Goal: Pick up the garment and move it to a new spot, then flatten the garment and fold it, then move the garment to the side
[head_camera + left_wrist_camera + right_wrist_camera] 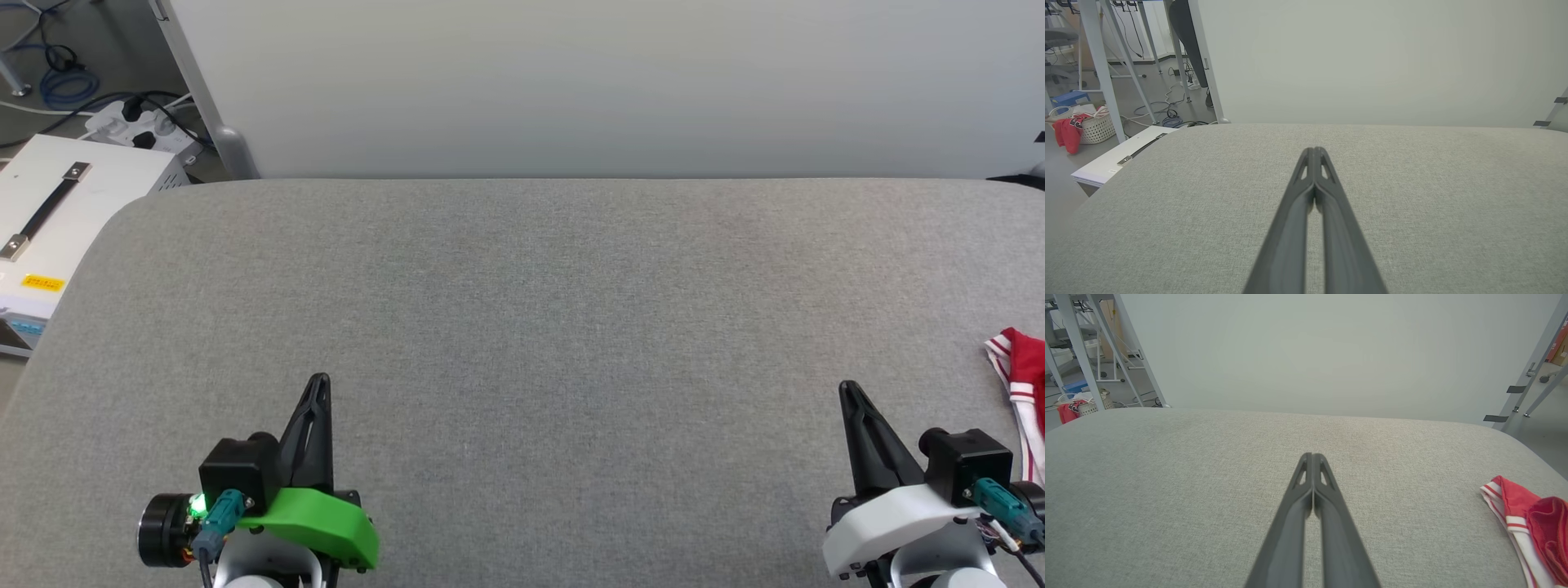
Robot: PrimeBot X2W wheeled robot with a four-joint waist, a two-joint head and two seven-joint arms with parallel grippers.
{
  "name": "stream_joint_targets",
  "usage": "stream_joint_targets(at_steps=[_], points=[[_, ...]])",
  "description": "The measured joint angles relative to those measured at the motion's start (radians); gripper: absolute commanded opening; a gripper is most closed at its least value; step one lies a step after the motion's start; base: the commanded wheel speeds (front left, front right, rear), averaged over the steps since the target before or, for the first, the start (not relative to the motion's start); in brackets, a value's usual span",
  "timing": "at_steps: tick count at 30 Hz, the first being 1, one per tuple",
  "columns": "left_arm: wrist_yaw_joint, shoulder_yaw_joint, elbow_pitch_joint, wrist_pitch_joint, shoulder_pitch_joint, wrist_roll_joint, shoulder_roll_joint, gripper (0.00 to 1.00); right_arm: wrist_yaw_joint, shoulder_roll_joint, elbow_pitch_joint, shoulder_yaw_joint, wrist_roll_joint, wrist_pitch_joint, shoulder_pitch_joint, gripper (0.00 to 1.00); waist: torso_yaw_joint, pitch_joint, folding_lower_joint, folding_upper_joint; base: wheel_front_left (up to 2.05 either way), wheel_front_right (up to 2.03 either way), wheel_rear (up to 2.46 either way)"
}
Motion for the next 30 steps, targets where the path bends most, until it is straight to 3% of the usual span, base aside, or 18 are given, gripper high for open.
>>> stream_joint_targets(at_steps=[30], points=[[0.026, 0.005, -0.016, 0.061, -0.001, 0.044, -0.001, 0.0, 0.0, 0.01, -0.024, 0.009, -0.044, 0.058, -0.008, 0.0, -0.013, -0.006, 0.0, 0.0, 0.0, 0.0, 0.0]])
